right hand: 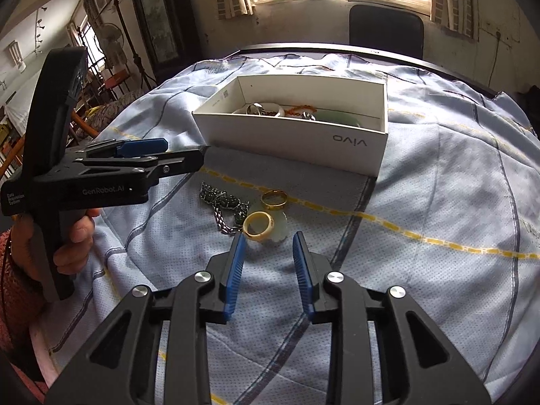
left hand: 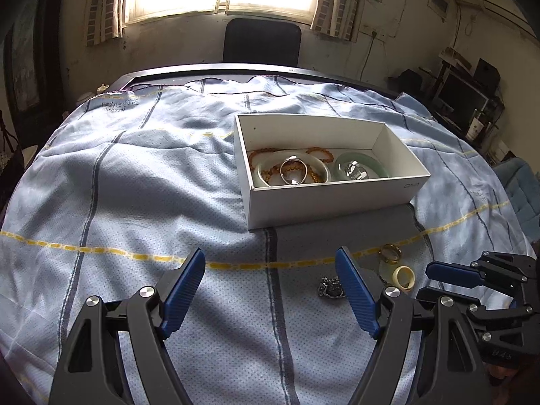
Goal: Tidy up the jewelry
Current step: 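Move the right tool to a gold ring and close on it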
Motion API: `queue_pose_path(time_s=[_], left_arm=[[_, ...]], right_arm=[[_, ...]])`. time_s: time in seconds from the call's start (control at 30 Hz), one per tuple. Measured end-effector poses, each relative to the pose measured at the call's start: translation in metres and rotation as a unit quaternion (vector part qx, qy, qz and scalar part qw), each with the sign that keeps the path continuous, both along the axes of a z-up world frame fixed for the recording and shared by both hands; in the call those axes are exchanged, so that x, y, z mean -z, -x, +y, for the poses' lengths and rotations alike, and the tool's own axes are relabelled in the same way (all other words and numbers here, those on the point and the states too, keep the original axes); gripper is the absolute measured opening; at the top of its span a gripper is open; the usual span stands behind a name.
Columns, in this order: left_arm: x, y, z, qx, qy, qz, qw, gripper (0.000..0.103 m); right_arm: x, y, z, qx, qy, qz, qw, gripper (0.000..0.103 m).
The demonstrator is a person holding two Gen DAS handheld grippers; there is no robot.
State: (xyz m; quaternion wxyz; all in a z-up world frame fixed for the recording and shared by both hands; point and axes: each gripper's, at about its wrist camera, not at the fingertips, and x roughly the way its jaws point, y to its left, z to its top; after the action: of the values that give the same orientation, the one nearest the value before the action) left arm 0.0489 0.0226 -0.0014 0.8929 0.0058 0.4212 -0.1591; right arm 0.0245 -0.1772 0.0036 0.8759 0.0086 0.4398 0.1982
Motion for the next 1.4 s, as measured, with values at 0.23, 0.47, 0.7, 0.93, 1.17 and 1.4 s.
queue_pose_path(time_s=[0.23, 0.47, 0.7, 0.93, 1.17, 1.4], left_arm=[[-0.001, -0.002, 0.003, -0.008, 0.002, 0.001, 1.0, 0.08], [-0.004, -0.001, 0.004, -0.01, 0.005, 0.0, 0.9999, 0.08], [-0.005, 0.0, 0.004, -0.01, 0.007, 0.001, 0.9999, 0.08], [-0.005, 0.0, 0.004, -0.011, 0.01, 0.002, 0.9999, 0.08], [-0.004, 0.0, 0.003, -0.009, 0.012, 0.004, 0.9999, 0.08], [-0.003, 0.0, 0.001, -0.005, 0.012, 0.008, 0.9999, 0.08]], right_arm=[[0.0, -0.002, 0.008, -0.007, 0.012, -0.01, 1.0, 0.029], [0.004, -0.007, 0.015, -0.01, 0.03, -0.014, 0.999, 0.029], [0.001, -0.007, 0.026, -0.019, 0.047, -0.031, 0.998, 0.029], [0.004, -0.007, 0.032, -0.02, 0.078, -0.038, 0.996, 0.023], [0.002, -0.004, 0.028, -0.016, 0.072, -0.035, 0.997, 0.022], [-0.006, 0.006, 0.014, 0.004, 0.053, -0.023, 0.998, 0.022]])
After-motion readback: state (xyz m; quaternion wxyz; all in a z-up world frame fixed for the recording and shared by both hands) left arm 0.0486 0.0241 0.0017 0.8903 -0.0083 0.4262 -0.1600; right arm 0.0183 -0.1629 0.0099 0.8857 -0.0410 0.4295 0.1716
